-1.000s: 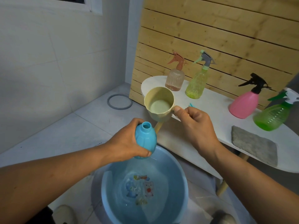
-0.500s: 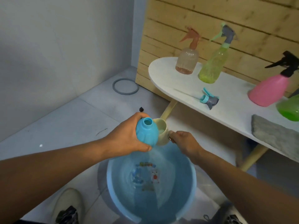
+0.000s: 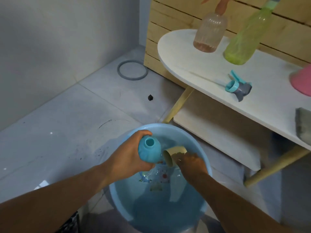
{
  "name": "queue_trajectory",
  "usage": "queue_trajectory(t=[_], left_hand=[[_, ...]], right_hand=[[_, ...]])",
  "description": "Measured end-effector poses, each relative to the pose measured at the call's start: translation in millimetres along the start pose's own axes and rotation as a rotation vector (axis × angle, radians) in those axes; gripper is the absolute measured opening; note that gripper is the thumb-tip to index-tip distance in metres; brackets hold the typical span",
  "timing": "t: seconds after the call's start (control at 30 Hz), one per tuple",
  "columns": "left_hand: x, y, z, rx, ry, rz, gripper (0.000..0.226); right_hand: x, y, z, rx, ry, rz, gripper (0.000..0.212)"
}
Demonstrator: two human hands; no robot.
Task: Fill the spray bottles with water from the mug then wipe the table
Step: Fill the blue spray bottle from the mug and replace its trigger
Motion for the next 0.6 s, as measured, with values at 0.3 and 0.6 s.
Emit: queue_trajectory(t=[0.3, 0.6], left_hand=[[4.3, 17.5, -3.5, -0.045, 0.025, 0.005, 0.087], [-5.4, 5.6, -3.2, -0.006, 0.031, 0.030, 0.090]], right_hand=[[17.0, 24.8, 13.1, -0.002, 0.015, 0.008, 0.037], [7.3, 11.9, 2.3, 0.175, 0.288, 0.906, 0.041]])
Point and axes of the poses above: each hand's wrist, its own z-axis towards the middle knuckle, its own x-axis out of the palm, y = z × x, the point moved 2 cm from there along z, towards the middle knuckle, and after that the axes turned 13 degrees about x, right-handed, at the moved point
